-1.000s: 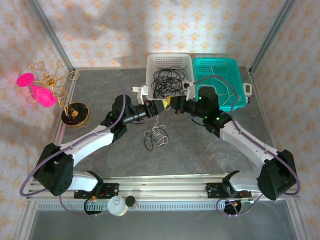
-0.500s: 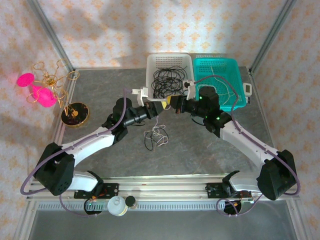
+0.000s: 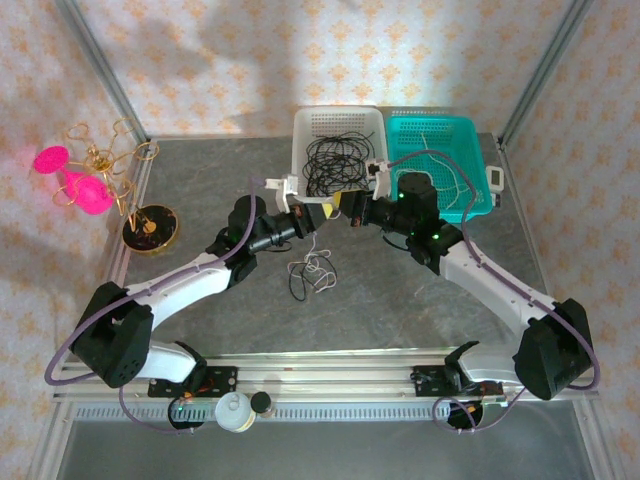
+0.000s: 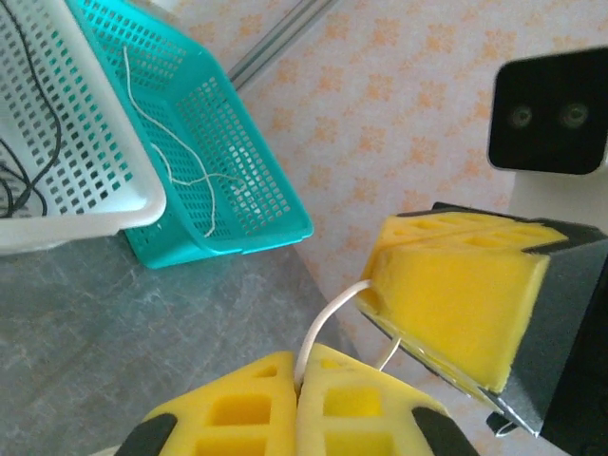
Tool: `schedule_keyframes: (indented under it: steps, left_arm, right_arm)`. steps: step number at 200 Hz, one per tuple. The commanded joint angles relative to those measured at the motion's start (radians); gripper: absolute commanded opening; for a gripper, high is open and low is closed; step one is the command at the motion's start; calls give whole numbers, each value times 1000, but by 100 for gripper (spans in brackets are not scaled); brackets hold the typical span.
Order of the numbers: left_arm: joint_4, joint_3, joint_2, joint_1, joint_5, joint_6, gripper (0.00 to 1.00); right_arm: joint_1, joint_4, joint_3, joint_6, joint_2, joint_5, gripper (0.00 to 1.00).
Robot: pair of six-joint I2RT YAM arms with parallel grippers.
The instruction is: Untangle the cables
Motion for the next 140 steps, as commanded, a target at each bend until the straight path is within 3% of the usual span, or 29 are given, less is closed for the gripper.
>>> schedule_keyframes:
  steps: [1, 29, 66, 82, 108, 140]
  left_arm:
    - [-148, 63, -48, -5, -34, 142, 0]
    - [-594, 215, -82, 12, -21, 462, 0]
    - [-1082, 374, -89, 25, -118, 800, 0]
    - [-1212, 415, -69, 25, -184, 893, 0]
    - [-1328, 469, -28, 24, -253, 972, 0]
    - [-1373, 522, -19, 18, -221, 1030, 0]
  right_arm:
    - [-8, 15, -4, -31, -2, 2, 0]
    - [-13, -32, 6, -176, -21, 23, 0]
    - [-37, -208, 121, -498, 25, -33, 0]
    - [-49, -332, 199, -658, 70, -125, 0]
    - [-49, -533, 242, -1070, 107, -336, 0]
    - [-49, -592, 257, -1300, 112, -312, 0]
